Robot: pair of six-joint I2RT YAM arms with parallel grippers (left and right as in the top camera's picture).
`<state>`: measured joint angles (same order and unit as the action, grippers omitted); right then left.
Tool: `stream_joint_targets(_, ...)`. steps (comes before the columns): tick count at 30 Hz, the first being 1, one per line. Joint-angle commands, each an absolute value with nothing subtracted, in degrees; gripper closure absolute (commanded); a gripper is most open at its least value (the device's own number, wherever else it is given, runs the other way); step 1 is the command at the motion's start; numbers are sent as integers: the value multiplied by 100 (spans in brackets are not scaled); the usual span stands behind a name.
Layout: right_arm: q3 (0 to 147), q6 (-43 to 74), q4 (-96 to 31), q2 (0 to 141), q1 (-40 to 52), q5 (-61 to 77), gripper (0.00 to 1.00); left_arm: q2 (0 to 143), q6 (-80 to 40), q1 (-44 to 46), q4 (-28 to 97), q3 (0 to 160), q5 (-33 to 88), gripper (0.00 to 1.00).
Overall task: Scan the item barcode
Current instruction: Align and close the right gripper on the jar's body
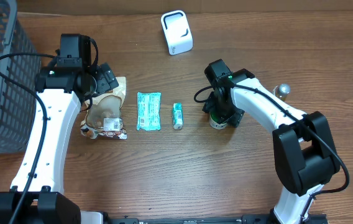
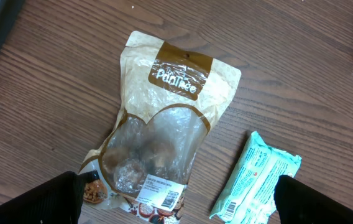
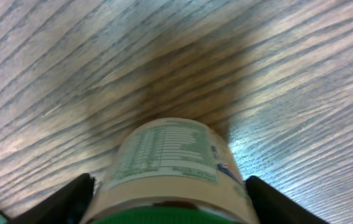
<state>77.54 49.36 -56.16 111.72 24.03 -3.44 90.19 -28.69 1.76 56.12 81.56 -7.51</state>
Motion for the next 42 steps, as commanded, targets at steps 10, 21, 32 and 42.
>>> stream_joint_targets(10,7719,4222,-5577,11168,2408,-373,34,9035,-2829,156,5612,8211,-744,0)
stream_joint_targets(21,7719,2716,-5575,11168,2410,14,36,9035,-2829,156,5612,8211,-744,0)
stream_joint_targets(32,7721,2095,-5559,11168,2408,104,17,9035,-2829,156,5612,8211,-744,1)
stream_joint_targets(42,7719,2093,-5710,11168,2408,99,18,9035,-2829,156,5612,8211,-744,0)
